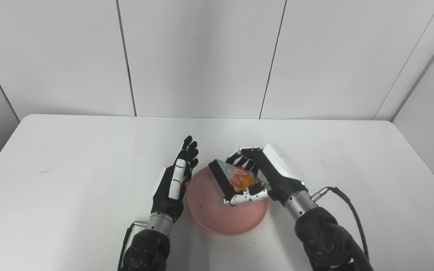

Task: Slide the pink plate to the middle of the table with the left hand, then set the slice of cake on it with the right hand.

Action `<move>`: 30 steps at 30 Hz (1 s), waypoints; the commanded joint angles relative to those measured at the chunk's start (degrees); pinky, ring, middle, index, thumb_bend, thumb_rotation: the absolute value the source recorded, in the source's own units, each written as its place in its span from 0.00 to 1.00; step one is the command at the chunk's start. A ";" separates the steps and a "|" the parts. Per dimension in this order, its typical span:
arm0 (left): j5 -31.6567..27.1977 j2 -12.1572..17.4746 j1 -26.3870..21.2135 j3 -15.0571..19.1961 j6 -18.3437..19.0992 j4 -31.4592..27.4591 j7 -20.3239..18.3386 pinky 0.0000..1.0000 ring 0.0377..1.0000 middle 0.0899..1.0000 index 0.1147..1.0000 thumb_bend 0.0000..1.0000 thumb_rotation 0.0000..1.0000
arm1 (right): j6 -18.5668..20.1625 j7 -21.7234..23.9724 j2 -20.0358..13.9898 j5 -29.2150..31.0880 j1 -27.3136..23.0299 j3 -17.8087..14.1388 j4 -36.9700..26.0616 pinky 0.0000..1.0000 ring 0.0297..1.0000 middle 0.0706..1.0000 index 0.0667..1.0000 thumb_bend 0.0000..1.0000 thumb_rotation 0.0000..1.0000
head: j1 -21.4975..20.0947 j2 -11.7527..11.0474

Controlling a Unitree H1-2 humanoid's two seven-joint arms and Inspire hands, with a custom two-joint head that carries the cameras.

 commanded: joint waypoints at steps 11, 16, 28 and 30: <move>0.83 -0.89 2.95 -0.59 -2.01 2.45 0.64 1.00 1.00 0.99 0.98 0.63 1.00 | -7.78 -5.59 -0.38 -3.53 -3.15 1.86 8.90 0.35 0.38 0.45 0.51 0.51 0.00 | -0.51 0.32; 1.17 -0.69 2.90 -0.69 -2.47 2.72 0.39 1.00 1.00 0.99 0.98 0.63 1.00 | -8.43 -5.90 -1.47 -5.26 -2.25 2.31 7.29 0.52 0.66 0.75 0.72 0.60 0.15 | -0.75 0.23; 0.19 -0.39 3.07 -0.45 -1.29 1.85 -0.27 1.00 1.00 0.99 0.97 0.63 1.00 | -17.67 -5.02 -2.22 7.39 1.02 -1.83 7.11 0.92 1.00 1.00 1.00 0.68 0.63 | -1.10 0.35; 0.27 -0.15 3.21 -0.54 -0.96 1.36 -0.32 1.00 1.00 1.00 0.98 0.62 1.00 | -18.31 -4.67 -2.05 9.78 1.60 -2.74 7.44 0.92 1.00 1.00 1.00 0.69 0.64 | -1.22 0.50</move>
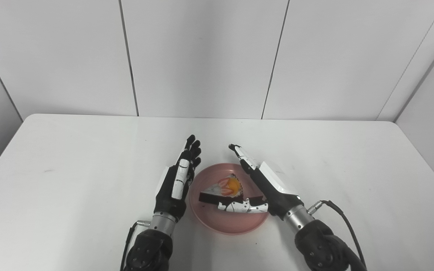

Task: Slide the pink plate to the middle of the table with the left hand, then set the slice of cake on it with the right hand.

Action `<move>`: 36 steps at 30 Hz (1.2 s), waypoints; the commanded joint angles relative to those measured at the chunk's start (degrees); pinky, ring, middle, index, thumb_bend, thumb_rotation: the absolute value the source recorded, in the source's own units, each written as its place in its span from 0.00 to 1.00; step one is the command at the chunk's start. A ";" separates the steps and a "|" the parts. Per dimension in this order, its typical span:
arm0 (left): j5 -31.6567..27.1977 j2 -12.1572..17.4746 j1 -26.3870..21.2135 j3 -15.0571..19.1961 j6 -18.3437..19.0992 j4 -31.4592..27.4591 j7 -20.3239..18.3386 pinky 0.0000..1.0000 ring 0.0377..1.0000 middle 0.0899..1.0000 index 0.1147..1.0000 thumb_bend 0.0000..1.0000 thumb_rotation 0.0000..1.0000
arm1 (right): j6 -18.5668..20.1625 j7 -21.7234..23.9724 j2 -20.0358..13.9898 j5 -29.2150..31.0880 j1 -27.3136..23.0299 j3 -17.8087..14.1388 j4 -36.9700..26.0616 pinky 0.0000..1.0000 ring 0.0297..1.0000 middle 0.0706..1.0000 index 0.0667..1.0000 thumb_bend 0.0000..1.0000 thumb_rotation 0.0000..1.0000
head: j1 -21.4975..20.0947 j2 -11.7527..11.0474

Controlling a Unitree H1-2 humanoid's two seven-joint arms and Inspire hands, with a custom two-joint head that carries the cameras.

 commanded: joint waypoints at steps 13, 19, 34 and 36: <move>4.10 2.87 3.63 -0.51 -4.02 0.85 1.15 1.00 1.00 1.00 0.99 0.62 1.00 | -13.25 -10.69 6.88 12.42 2.56 -10.16 5.66 0.99 1.00 1.00 1.00 0.65 0.73 | -0.89 -0.20; 5.75 4.67 4.14 -0.23 -4.67 0.62 1.92 1.00 1.00 1.00 1.00 0.64 1.00 | -14.24 -14.56 11.30 15.38 2.77 -13.46 7.83 1.00 1.00 1.00 1.00 0.63 0.85 | -1.32 -0.53; 2.74 4.23 4.56 1.54 -1.25 0.25 2.82 1.00 1.00 1.00 1.00 0.65 1.00 | -14.37 -10.70 13.94 26.15 2.42 -14.86 12.56 1.00 1.00 1.00 1.00 0.65 0.85 | -1.59 -0.42; 2.82 3.93 4.68 1.65 -0.56 0.01 3.31 1.00 1.00 1.00 1.00 0.66 1.00 | -14.11 -10.50 14.02 26.66 2.44 -14.90 12.74 1.00 1.00 1.00 1.00 0.65 0.85 | -1.59 -0.42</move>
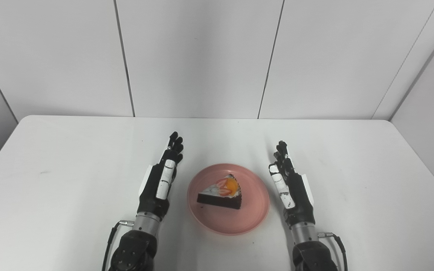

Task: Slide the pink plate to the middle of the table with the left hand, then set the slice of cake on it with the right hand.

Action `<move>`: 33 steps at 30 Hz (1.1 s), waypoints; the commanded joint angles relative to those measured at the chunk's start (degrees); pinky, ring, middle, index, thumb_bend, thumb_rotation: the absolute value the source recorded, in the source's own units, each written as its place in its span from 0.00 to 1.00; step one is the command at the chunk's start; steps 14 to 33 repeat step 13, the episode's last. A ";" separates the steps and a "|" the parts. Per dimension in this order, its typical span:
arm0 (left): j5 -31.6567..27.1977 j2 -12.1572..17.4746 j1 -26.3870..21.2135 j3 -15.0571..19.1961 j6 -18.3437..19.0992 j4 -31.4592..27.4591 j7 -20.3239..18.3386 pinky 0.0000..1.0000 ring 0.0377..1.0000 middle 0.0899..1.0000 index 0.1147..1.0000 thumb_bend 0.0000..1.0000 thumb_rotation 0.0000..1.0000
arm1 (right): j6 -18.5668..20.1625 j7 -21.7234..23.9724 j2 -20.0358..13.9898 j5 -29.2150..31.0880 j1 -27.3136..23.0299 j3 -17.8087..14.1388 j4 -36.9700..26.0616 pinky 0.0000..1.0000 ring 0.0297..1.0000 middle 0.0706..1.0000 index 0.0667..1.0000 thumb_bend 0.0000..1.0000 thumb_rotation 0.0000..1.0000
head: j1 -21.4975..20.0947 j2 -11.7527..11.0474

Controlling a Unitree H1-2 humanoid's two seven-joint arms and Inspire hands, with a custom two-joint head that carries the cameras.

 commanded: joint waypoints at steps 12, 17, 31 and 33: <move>-0.61 -1.26 4.50 0.11 3.99 -0.78 0.72 1.00 1.00 1.00 1.00 0.68 1.00 | 0.88 4.00 -0.43 5.04 -0.64 -0.52 -0.94 1.00 1.00 1.00 1.00 0.68 0.87 | 1.96 -0.31; -0.78 -1.43 4.65 0.12 4.79 -1.19 0.70 1.00 1.00 1.00 1.00 0.69 1.00 | 1.06 3.93 -0.41 5.05 -0.61 -0.60 -0.95 1.00 1.00 1.00 1.00 0.68 0.87 | 1.96 -0.31; -0.78 -1.43 4.65 0.12 4.79 -1.19 0.70 1.00 1.00 1.00 1.00 0.69 1.00 | 1.06 3.93 -0.41 5.05 -0.61 -0.60 -0.95 1.00 1.00 1.00 1.00 0.68 0.87 | 1.96 -0.31; -0.78 -1.43 4.65 0.12 4.79 -1.19 0.70 1.00 1.00 1.00 1.00 0.69 1.00 | 1.06 3.93 -0.41 5.05 -0.61 -0.60 -0.95 1.00 1.00 1.00 1.00 0.68 0.87 | 1.96 -0.31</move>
